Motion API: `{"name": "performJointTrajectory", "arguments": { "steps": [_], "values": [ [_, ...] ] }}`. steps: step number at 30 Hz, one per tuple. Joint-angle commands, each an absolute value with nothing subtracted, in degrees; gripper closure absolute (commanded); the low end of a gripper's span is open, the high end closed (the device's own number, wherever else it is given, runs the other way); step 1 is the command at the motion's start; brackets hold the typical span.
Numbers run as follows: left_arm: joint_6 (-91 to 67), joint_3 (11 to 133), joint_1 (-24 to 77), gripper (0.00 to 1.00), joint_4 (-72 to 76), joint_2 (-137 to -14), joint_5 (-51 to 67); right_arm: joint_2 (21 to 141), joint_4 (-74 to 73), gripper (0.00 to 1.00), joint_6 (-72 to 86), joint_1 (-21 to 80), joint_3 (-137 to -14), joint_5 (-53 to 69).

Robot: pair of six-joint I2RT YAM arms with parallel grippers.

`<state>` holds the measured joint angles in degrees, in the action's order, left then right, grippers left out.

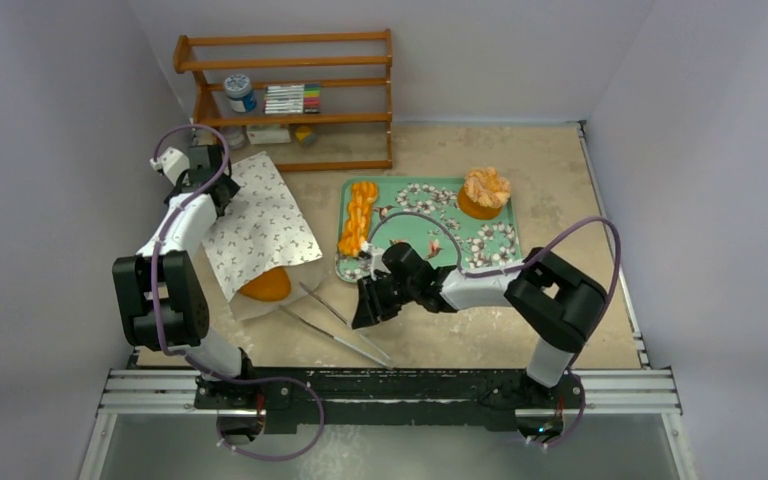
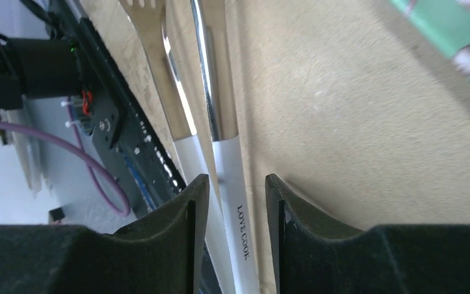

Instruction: Take the fake bread out of the paper bag

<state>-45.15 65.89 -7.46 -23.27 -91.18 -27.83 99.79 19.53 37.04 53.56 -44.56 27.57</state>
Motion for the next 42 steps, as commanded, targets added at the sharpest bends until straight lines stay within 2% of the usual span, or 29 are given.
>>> {"name": "performJointTrajectory", "arguments": {
  "steps": [1,8,14,19,36,37,38,42],
  "values": [
    [-46.7,68.3,-6.6,0.22,-21.1,-90.7,-27.2,95.3,16.0,0.58,33.0,53.6,-48.1,18.5],
    [-46.8,68.3,-6.1,0.22,-20.9,-91.1,-27.4,88.3,10.5,0.56,22.8,57.6,-51.2,2.0],
    [-46.2,67.5,-6.1,0.21,-20.7,-90.5,-28.2,89.3,7.8,0.56,15.9,66.4,-53.7,-14.8],
    [-45.6,66.2,-6.1,0.21,-20.3,-89.3,-29.1,91.1,6.7,0.56,17.3,67.5,-55.0,-19.4],
    [-44.8,65.2,-6.0,0.2,-19.2,-87.0,-28.9,96.9,2.9,0.54,15.9,76.9,-58.5,-23.9],
    [-44.9,65.4,-6.1,0.2,-19.2,-86.9,-28.8,96.9,2.9,0.36,15.9,77.7,-58.5,-24.3],
    [-44.9,65.4,-6.1,0.2,-19.2,-86.8,-28.7,96.9,3.0,0.27,15.8,78.2,-58.3,-24.4],
    [-45.0,65.3,-6.1,0.2,-19.2,-86.8,-28.4,96.7,2.7,0.23,15.8,79.0,-58.2,-24.8]
  ]
}}
